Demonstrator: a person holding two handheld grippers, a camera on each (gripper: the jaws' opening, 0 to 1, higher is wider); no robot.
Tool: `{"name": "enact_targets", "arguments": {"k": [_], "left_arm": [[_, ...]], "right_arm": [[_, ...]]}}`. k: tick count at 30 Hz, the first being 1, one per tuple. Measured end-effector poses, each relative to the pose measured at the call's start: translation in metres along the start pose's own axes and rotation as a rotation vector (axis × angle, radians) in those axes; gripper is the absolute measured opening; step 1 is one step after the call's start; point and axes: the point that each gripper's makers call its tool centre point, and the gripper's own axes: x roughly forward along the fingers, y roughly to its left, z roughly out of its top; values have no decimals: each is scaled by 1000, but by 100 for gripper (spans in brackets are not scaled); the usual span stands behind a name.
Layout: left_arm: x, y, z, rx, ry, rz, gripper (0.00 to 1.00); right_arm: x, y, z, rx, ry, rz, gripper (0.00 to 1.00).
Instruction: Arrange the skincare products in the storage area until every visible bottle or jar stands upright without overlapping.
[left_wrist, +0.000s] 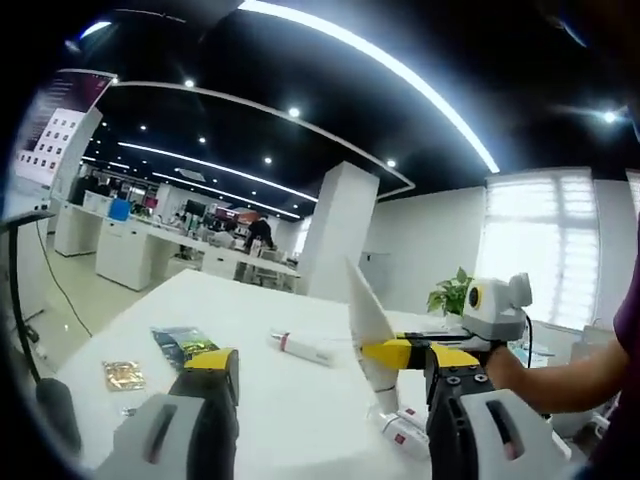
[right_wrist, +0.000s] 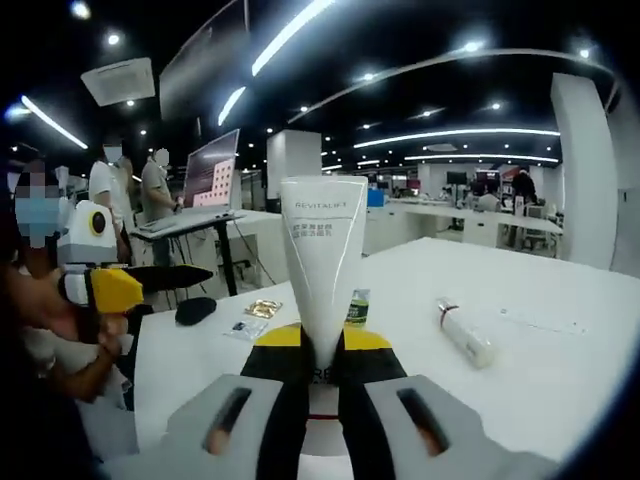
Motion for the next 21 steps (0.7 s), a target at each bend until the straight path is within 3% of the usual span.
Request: {"name": "enact_targets", "arguments": {"k": [5, 13, 21], "left_arm": [[8, -12, 1, -28, 0, -39, 72], [21, -33, -7, -49, 27, -98, 71], [23, -41, -16, -64, 71, -130, 58]], "right_arm": [[-9, 18, -1, 8, -39, 10, 7], [-12, 45, -8, -35, -62, 21, 7], [-15, 66, -8, -68, -81, 52, 7]]}}
